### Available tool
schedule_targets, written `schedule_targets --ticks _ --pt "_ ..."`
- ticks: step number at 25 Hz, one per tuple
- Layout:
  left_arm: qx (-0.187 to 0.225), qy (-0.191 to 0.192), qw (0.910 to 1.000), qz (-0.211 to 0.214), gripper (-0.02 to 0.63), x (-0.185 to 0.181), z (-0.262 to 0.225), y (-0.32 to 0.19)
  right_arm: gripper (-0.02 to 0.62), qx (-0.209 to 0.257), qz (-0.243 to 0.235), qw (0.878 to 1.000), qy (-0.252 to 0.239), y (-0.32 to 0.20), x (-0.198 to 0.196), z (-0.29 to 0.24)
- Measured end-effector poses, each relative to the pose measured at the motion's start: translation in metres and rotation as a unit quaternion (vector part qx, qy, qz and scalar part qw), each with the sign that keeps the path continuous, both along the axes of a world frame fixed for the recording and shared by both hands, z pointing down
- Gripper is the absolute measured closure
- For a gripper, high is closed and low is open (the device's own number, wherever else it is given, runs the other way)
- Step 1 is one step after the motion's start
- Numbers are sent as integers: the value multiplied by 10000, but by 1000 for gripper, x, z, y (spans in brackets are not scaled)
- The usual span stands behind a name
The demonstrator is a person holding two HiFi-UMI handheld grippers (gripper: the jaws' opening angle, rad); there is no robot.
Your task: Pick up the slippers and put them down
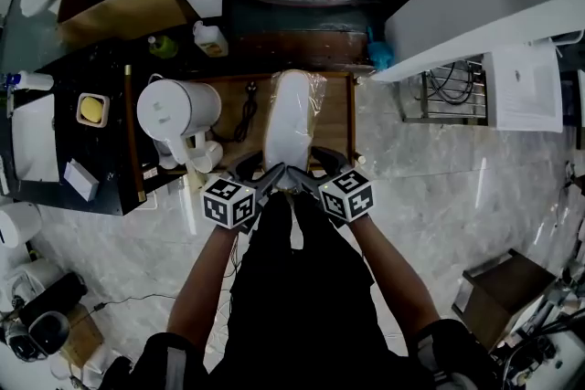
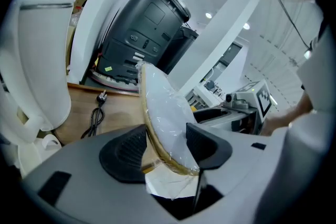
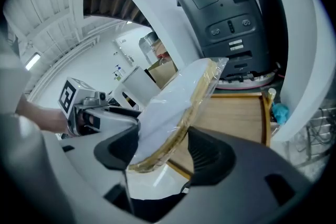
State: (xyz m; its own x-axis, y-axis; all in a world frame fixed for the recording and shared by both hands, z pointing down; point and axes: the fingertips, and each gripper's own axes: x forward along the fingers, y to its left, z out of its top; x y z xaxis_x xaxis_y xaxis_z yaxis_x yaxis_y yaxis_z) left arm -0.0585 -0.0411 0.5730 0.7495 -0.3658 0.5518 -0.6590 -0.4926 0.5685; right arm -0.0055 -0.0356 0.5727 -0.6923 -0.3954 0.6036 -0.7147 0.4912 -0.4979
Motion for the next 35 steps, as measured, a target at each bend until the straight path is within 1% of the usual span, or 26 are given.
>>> schedule_targets --ticks 3,7,15,31,35 --pt "122 8 9999 -50 368 1 -19 4 295 95 33 9999 -64 5 2 -18" --pt "277 -38 9996 -87 368 4 -38 9 295 265 -36 9996 -24 8 4 -37" --pt "476 52 9987 -158 368 16 -70 25 295 480 -19 9988 -104 25 16 -69" --pt "867 172 9956 -313 368 19 -117 43 295 907 -77 9951 -379 42 21 -115" --pt "980 204 9944 -323 368 21 -127 47 296 1074 -144 9935 -354 45 23 -126"
